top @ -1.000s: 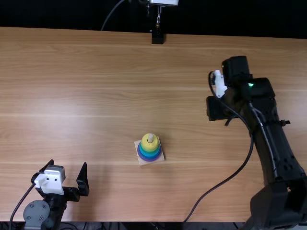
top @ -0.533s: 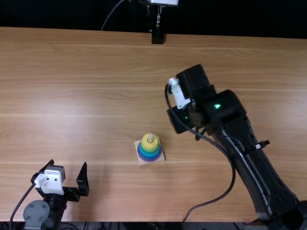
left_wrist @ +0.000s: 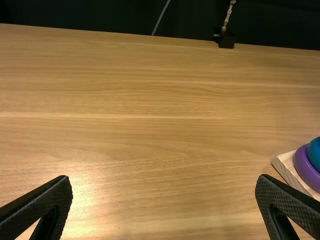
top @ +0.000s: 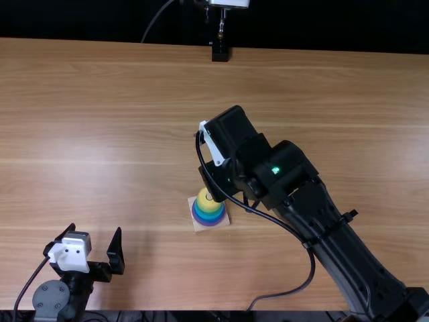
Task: Build the Hanoi tower: stack the rings onto the peg from bottom to top in this color order: purple, dark blue, light blue, dark green, light green, yellow, orange.
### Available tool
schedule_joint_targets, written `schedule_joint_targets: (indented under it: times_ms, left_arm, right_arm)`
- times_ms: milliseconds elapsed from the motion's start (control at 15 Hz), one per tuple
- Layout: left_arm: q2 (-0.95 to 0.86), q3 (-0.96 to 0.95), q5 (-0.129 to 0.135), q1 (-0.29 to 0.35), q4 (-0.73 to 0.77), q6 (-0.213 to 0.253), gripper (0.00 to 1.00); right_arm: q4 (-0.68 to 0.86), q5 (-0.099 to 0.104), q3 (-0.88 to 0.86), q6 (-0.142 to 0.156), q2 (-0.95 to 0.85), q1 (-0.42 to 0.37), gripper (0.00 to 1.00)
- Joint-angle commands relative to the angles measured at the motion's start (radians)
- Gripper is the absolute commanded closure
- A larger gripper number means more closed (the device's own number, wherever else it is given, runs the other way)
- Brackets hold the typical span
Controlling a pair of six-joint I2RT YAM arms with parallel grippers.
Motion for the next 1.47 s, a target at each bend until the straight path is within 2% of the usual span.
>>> schedule_joint_targets:
  times_ms: [0, 1400]
  left_arm:
    - [-0.012, -0.105, 0.010, -0.004, -0.077, 0.015, 0.00]
    - [-0.012, -0.105, 0.010, -0.004, -0.077, 0.015, 0.00]
  right_arm:
    - [-0.005, 0.004, 0.025, 0.013, -0.015, 0.027, 1.00]
    - [-0.040, 0.007, -0.024, 0.017, 0.054, 0.042, 1.00]
